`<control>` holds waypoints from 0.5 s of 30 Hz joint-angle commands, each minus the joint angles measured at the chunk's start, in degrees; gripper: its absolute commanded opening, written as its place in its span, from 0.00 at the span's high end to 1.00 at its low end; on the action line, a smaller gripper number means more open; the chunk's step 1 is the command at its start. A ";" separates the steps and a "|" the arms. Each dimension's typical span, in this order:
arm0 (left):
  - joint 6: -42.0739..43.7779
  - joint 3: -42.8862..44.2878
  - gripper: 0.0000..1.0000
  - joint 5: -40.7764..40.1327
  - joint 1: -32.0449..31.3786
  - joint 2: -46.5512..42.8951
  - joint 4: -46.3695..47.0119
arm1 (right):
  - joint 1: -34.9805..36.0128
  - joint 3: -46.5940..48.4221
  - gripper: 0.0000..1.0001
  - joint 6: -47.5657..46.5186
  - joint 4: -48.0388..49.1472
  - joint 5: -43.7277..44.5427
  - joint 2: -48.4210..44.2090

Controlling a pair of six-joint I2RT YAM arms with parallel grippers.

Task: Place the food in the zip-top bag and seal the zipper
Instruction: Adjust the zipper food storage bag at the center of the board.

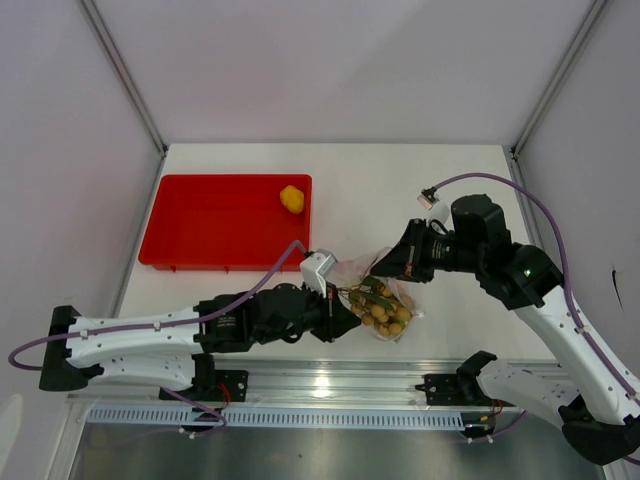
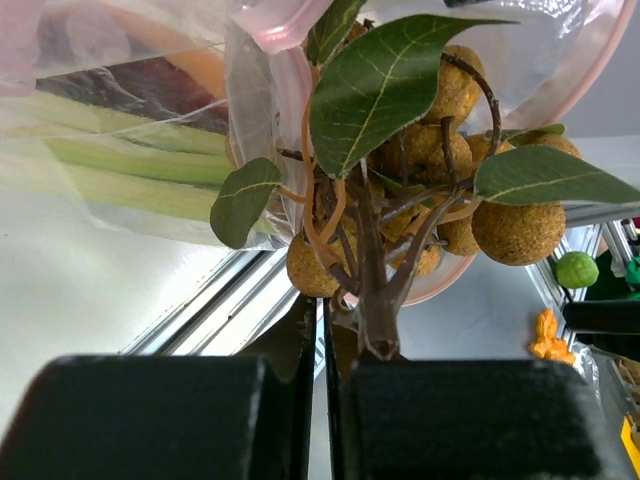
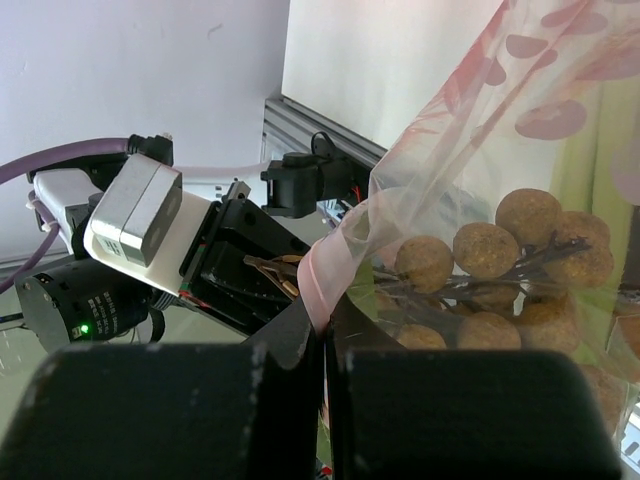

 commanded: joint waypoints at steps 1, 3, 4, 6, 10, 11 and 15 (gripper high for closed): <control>0.27 0.92 0.94 1.71 0.50 0.12 2.44 | 0.51 2.22 1.00 1.28 4.51 -0.75 -0.91; 0.09 0.56 0.93 1.80 0.50 -0.14 2.87 | 0.51 2.22 1.00 1.29 4.59 -0.75 -0.91; 0.09 0.39 0.92 1.89 0.50 -0.32 3.66 | 0.51 2.22 1.00 1.20 4.51 -0.66 -0.91; 0.09 -0.49 0.91 1.72 0.50 -1.19 4.19 | 0.51 2.13 1.00 1.29 4.42 -0.66 -0.91; -0.09 -1.20 0.69 2.32 0.50 -2.17 5.77 | 0.60 2.04 1.00 1.46 4.51 -0.57 -0.99; -0.09 -1.11 0.61 2.42 0.50 -2.17 5.86 | 0.60 2.04 1.00 1.55 4.51 -0.57 -0.99; -2.36 0.12 0.48 -0.56 0.50 -1.55 2.71 | 1.12 1.95 1.00 1.81 5.03 -0.22 -1.08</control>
